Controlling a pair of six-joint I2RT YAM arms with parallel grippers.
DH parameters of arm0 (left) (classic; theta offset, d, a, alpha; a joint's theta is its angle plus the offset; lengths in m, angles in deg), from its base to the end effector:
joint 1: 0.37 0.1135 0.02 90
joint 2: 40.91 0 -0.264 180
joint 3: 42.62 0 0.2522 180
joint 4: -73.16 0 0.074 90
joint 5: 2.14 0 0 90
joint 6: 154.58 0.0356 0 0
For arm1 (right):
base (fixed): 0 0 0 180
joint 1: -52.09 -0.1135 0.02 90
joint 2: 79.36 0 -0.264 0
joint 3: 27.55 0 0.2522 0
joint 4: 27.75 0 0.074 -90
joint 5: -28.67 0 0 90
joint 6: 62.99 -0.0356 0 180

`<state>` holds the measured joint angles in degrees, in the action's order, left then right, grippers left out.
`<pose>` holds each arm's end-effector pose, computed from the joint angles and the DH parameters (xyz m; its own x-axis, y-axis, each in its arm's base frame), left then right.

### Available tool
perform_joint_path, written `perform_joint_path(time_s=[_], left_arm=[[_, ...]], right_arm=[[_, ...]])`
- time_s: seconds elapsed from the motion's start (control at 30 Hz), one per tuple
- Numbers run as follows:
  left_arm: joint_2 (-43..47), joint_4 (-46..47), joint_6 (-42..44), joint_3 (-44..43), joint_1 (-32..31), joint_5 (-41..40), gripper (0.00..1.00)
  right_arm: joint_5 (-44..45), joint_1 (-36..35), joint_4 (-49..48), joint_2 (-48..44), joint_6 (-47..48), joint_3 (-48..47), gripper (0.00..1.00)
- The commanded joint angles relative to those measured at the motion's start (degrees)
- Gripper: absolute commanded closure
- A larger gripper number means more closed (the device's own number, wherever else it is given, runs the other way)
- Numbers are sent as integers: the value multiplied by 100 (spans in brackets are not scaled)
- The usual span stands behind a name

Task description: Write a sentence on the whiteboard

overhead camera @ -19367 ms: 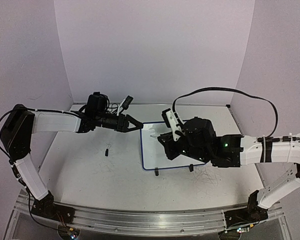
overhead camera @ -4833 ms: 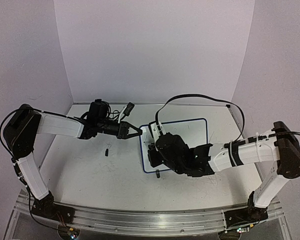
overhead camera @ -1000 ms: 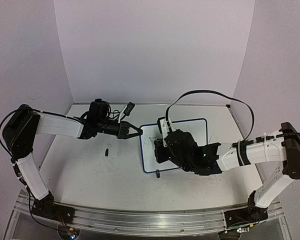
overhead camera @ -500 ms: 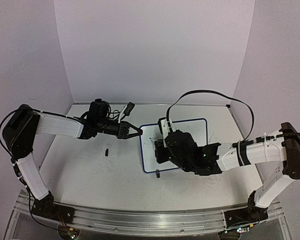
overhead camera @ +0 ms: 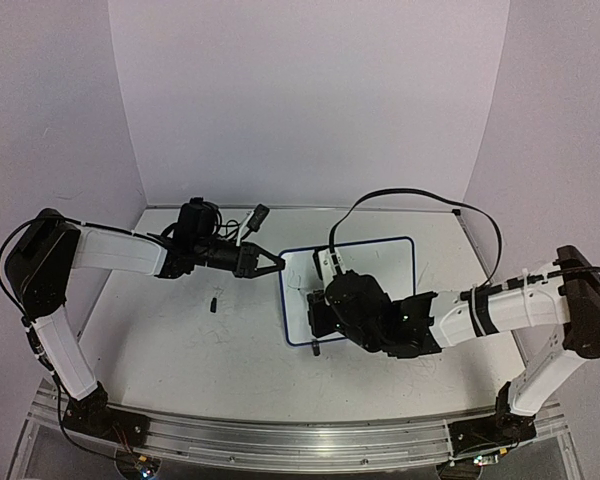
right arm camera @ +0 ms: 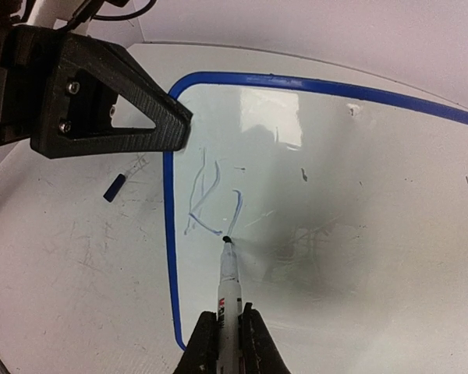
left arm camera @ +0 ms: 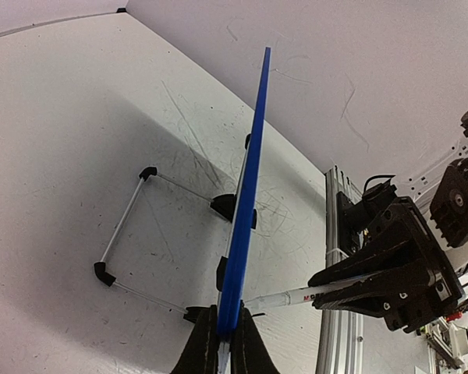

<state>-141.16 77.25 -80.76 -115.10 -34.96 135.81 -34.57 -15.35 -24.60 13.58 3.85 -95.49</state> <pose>0.2976 -0.2373 0.2165 -0.5795 0.1729 -0.7964 0.8107 0.2223 -0.5416 0.1511 0.3220 0.2207 -0.4308 -0.1216 -0.8942 -0.5469 0.8234 0.1515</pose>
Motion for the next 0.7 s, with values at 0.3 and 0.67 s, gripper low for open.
perform_joint_path(time_s=[0.3,0.67], left_arm=[[238,26,45,15,-4,151,100],[242,26,45,21,-8,140,100]], right_arm=[[57,54,-304,-712,157,180,100],[184,178,-471,-436,291,30,100]])
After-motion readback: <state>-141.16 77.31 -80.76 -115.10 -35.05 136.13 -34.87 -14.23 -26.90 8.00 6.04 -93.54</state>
